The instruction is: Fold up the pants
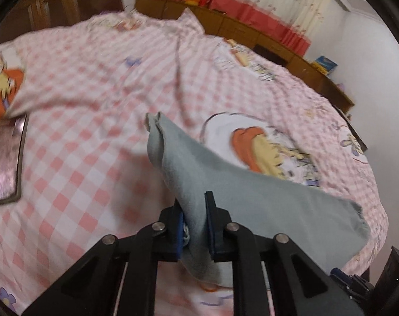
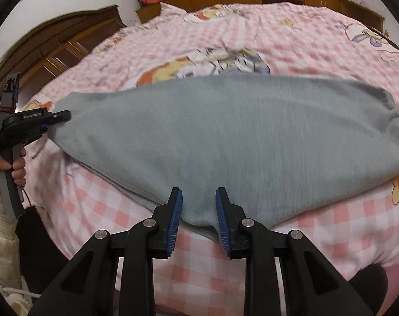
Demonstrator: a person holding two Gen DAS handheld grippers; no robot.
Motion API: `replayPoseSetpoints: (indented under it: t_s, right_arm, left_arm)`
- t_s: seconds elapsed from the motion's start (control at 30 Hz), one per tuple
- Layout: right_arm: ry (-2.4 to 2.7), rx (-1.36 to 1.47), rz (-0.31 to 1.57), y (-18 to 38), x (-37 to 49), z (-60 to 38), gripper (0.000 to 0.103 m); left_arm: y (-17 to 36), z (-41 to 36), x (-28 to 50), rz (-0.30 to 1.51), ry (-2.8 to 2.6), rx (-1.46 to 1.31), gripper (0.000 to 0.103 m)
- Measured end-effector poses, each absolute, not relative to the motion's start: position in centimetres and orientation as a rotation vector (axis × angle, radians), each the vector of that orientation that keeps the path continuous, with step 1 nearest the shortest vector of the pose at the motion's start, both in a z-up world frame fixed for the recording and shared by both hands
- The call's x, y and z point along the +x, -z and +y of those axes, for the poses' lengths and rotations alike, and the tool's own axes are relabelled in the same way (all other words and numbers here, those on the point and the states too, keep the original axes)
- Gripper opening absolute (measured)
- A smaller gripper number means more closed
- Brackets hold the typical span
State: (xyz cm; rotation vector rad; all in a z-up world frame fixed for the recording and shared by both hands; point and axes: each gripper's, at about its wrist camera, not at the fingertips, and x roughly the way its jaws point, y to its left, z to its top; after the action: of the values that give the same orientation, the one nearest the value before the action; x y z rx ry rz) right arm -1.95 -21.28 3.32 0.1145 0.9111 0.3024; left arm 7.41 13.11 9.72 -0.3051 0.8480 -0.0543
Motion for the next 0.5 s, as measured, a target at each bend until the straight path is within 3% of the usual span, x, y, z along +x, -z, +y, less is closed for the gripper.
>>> replayPoseSetpoints:
  t_s: [0.27,0.5]
  right_arm:
    - [-0.272,0.100,0.868,-4.7,-2.3,-23.0,0.028]
    - [-0.244,0.120,0.875,-4.3,-1.9,-25.1,0.028]
  left_arm:
    - [-13.0,6.0,8.4,0.840,0.165,-0.209,0.014]
    - [-11.5,-1.2,9.3,0.899,0.241,-0.176,0.014]
